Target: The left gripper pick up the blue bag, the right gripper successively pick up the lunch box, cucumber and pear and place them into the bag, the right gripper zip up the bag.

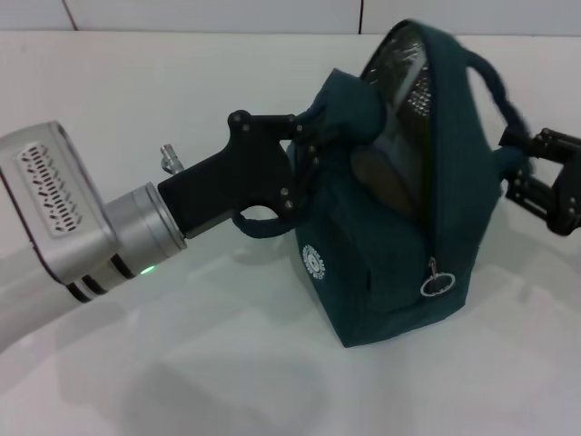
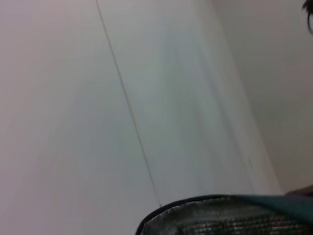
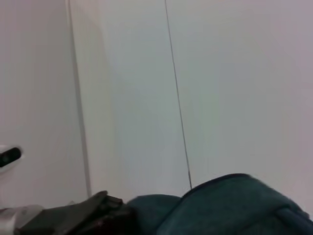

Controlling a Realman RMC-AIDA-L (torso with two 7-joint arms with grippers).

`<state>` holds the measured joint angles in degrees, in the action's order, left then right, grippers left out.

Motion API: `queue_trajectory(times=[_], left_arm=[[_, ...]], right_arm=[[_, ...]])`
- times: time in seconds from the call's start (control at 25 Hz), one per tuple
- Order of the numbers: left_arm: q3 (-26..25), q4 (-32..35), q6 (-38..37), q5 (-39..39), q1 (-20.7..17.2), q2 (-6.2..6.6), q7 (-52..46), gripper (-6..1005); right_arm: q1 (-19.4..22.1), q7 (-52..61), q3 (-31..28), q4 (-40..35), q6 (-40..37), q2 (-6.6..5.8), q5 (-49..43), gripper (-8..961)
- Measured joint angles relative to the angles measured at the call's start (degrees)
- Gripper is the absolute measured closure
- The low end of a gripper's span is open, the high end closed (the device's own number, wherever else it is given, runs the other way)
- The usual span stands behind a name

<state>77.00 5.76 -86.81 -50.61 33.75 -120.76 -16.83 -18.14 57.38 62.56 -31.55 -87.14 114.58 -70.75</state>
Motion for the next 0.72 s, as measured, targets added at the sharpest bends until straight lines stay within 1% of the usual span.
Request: queue_trajectory(times=[0.12, 0.28, 0.44, 0.52, 0.64, 0.72], left_arm=[[0.5, 0.0, 0.4, -0.1, 0.0, 0.0, 0.1, 937], [1.6, 0.4, 0.2, 0.2, -0.2, 0.0, 0.4, 937], [1.4, 0.5, 0.3, 0.5, -0.1, 0.0, 0.5, 937], [1.4, 0.5, 0.3, 1.5, 0.0, -0.01, 0.5, 937], [1.4, 0.5, 0.1, 4.2, 0.1, -0.01, 0.3, 936], [1.5, 0.5, 0.1, 4.8, 0.1, -0.01, 0.2, 936]], right_arm=[[1.2, -1.2, 0.1, 0.2, -2.0, 0.34, 0.1, 650], [3.4, -2.6, -1.3, 0.0, -5.9, 0.25, 0.7, 566], [5.4, -3.1, -2.9, -0.2, -10.2, -0.82, 0.1, 486], [6.2, -4.7, -3.0, -0.2, -14.2, -1.71, -1.4, 488], [6.2, -6.7, -3.2, -0.6, -19.8, -2.94, -6.0, 490], [5.6, -6.1, -3.3, -1.2, -20.9, -3.62, -8.9, 491]])
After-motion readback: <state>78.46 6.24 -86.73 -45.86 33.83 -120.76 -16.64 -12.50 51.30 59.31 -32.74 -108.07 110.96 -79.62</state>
